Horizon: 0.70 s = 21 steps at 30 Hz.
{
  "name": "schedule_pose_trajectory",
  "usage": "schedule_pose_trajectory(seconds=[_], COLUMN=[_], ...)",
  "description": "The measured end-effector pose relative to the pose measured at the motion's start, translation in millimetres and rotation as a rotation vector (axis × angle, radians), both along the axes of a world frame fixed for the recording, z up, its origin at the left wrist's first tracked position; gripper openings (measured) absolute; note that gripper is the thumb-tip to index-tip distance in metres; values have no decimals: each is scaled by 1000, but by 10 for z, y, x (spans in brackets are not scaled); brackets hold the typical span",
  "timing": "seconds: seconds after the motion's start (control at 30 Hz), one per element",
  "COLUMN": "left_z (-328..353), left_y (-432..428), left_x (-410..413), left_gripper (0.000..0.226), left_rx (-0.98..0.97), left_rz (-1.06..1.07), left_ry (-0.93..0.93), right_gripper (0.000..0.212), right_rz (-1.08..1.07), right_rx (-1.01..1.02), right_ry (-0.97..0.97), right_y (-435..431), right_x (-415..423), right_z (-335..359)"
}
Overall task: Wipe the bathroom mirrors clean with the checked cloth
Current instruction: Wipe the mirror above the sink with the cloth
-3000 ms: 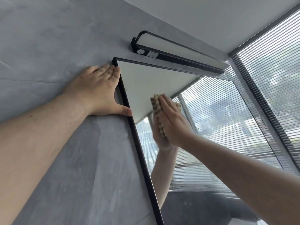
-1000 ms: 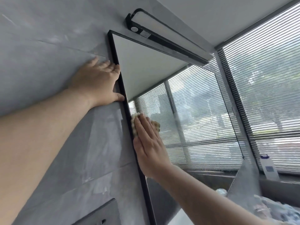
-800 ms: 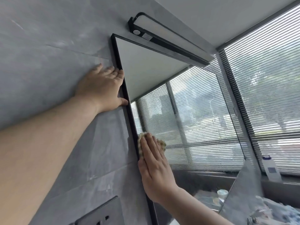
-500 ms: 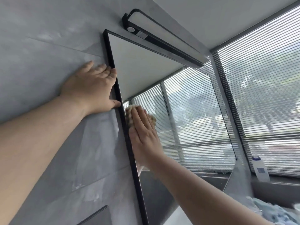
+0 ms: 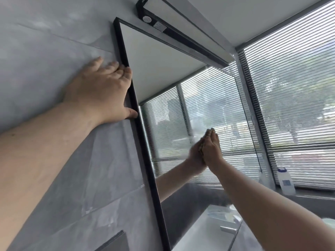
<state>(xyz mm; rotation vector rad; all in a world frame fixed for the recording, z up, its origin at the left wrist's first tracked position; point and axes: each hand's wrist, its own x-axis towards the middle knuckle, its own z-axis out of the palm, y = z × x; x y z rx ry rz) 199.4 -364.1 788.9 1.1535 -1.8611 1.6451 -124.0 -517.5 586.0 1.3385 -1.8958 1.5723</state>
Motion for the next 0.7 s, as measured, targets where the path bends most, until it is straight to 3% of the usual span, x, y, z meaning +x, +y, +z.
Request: schedule_pose_trajectory(seconds=[0.07,0.2,0.27,0.37,0.5,0.57,0.63,0.7], left_z=[-6,-16,4,14,38,35,56,74], left_y=[19,31,11,-21,-51,-75,-86,-71], left_x=[-1,-10,-11,-4,1,-23,12,-6], left_gripper=[115,114,114,116,116,119,127,137], left_rx=[4,-3,-2,-11,2,-8,-9,-21], left_rz=[14,25,16,-4,-17,-27,-37,-26], left_ry=[0,-6,0,3,21,8,38,33], right_gripper=[53,65,58,68,50,52,51,59], right_rz=[145,214,208,278,312,293,246,204], right_rx=[-50,-285,-324,-403,-461,-332,-229,-287], right_ry=[-133,-407,-278,-41,5,50,-46,-324], right_y=[-13,109,196,359,344,207,-54,-279], right_x=[117,370,621,941,739,416,40,-217], right_z=[41,334,564,955,1209,1114,843,445])
